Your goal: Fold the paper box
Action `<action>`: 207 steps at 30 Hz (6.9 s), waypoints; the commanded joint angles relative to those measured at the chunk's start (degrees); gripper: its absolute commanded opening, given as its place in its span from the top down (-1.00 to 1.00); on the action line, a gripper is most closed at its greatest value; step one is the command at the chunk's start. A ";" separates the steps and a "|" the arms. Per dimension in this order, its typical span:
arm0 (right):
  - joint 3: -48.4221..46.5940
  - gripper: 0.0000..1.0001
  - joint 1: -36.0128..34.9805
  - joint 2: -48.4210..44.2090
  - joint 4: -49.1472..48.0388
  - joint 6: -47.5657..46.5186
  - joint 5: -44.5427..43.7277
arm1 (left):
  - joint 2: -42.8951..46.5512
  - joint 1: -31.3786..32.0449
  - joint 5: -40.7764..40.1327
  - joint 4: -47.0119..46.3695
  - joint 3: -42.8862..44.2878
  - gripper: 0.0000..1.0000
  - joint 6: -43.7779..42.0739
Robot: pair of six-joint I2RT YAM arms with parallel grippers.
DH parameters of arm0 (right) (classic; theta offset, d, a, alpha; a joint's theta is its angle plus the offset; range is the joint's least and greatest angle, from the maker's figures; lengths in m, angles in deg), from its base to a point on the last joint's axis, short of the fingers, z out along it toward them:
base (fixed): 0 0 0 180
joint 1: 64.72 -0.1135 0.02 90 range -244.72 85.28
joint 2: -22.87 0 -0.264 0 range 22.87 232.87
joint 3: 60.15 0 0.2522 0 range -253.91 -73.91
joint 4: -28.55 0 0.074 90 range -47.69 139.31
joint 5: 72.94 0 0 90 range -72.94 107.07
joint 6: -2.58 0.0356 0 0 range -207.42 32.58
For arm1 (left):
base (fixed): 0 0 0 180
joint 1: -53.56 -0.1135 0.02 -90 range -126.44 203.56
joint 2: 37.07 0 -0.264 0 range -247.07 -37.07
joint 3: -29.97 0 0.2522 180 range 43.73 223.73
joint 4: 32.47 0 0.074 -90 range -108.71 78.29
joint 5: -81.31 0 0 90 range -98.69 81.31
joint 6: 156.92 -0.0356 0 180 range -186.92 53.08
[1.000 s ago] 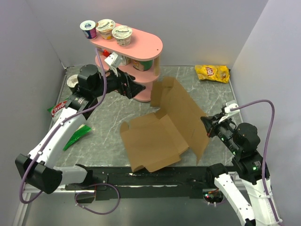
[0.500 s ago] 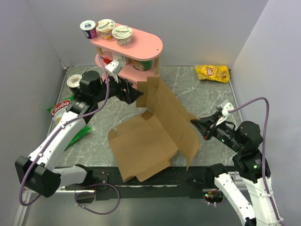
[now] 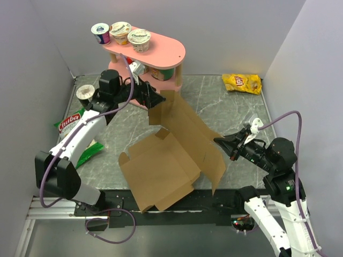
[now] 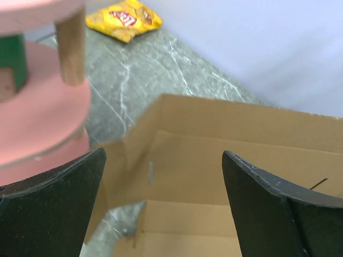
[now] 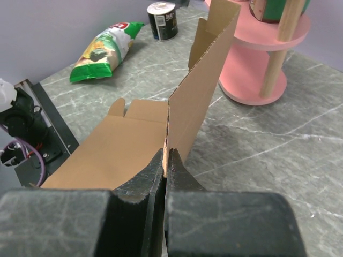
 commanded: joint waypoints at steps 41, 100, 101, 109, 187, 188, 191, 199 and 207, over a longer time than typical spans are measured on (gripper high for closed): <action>2.27 -0.99 -0.19 3.75 -10.80 6.47 -13.97 | 14.83 3.48 -34.23 -21.51 -23.26 0.98 -3.21; -5.23 -0.98 -26.02 23.54 -11.86 26.27 -33.74 | -0.98 1.64 -57.45 -13.70 -9.22 0.98 19.29; -4.07 -0.98 -26.89 22.83 -11.60 24.25 -34.54 | -0.98 1.37 -57.19 -13.61 -9.13 0.98 19.03; 5.24 -0.99 -36.74 21.07 -9.48 21.51 -44.99 | -2.03 0.40 -56.22 -12.11 -7.64 0.98 18.24; 2.53 -0.86 -22.24 38.38 -36.65 71.86 -41.82 | 26.97 21.05 -73.27 -35.13 -45.77 0.98 8.22; 2.62 -0.86 -23.29 38.64 -36.73 72.48 -43.41 | 27.06 21.41 -73.53 -36.79 -47.26 0.98 8.13; 2.27 -0.86 -25.31 39.79 -36.48 74.33 -48.93 | 27.94 22.99 -75.29 -39.09 -49.90 0.98 7.78; 0.77 -0.84 -26.99 44.35 -33.84 78.46 -55.02 | 27.50 26.41 -77.49 -46.12 -54.22 0.98 6.11; -1.95 -0.80 -28.40 48.13 -31.11 79.51 -58.62 | 28.20 29.93 -80.21 -49.99 -59.14 0.98 5.93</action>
